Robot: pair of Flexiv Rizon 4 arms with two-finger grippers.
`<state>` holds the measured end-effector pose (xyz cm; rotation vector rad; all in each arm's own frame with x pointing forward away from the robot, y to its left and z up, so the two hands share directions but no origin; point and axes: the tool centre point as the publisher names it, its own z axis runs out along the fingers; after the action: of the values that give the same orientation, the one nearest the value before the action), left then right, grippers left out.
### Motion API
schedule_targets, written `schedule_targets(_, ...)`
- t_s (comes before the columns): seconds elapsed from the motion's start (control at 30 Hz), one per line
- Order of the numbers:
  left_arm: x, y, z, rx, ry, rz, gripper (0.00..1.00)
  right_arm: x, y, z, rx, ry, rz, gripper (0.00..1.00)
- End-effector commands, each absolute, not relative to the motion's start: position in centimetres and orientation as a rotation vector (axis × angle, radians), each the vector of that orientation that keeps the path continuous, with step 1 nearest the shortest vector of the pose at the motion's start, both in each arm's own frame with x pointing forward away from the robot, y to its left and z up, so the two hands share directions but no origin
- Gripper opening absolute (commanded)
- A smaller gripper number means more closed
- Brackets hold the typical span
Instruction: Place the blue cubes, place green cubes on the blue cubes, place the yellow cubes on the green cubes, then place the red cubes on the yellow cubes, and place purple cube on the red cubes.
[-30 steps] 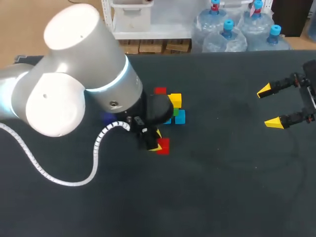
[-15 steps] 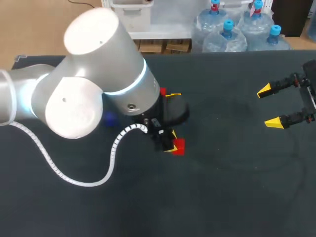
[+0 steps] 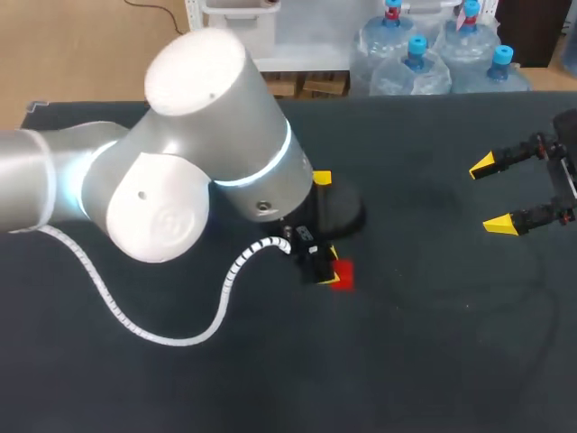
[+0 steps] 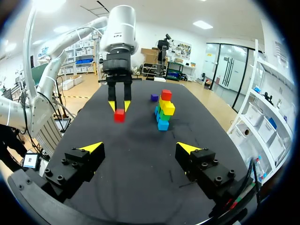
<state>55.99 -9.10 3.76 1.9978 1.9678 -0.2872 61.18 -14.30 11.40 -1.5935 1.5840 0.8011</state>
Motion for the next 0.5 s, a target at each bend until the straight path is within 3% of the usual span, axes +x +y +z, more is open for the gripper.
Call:
schedule_targets(0.03, 55.96, -10.02, 2.97, 1.998, 1.963, -0.289, 0.0, 61.23, -14.24, 11.33, -1.594, 1.583, 0.801, 1.0)
schedule_targets(0.13, 55.99, -10.34, 2.72, 1.998, 1.967, -0.296, 0.0, 61.23, -14.24, 11.33, -1.594, 1.583, 0.801, 1.0)
schedule_targets(0.2, 56.03, -10.45, 2.64, 2.002, 1.97, -0.299, 0.4, 61.23, -14.24, 11.33, -1.594, 1.583, 0.801, 1.0)
schedule_targets(0.27, 56.05, -10.52, 2.64, 2.005, 1.965, -0.304, 0.49, 61.23, -14.24, 11.33, -1.594, 1.583, 0.801, 1.0)
schedule_targets(0.3, 56.07, -10.55, 2.64, 2.006, 1.964, -0.304, 0.59, 61.23, -14.24, 11.33, -1.594, 1.583, 0.801, 1.0)
schedule_targets(0.33, 56.1, -10.57, 2.64, 2.006, 1.965, -0.304, 0.84, 61.23, -14.24, 11.33, -1.594, 1.583, 0.801, 1.0)
schedule_targets(0.37, 56.14, -10.59, 2.63, 2.006, 1.968, -0.303, 1.0, 61.23, -14.24, 11.33, -1.594, 1.583, 0.801, 1.0)
schedule_targets(0.5, 56.3, -10.56, 2.72, 2.002, 1.977, -0.3, 1.0, 61.23, -14.24, 11.33, -1.594, 1.583, 0.801, 1.0)
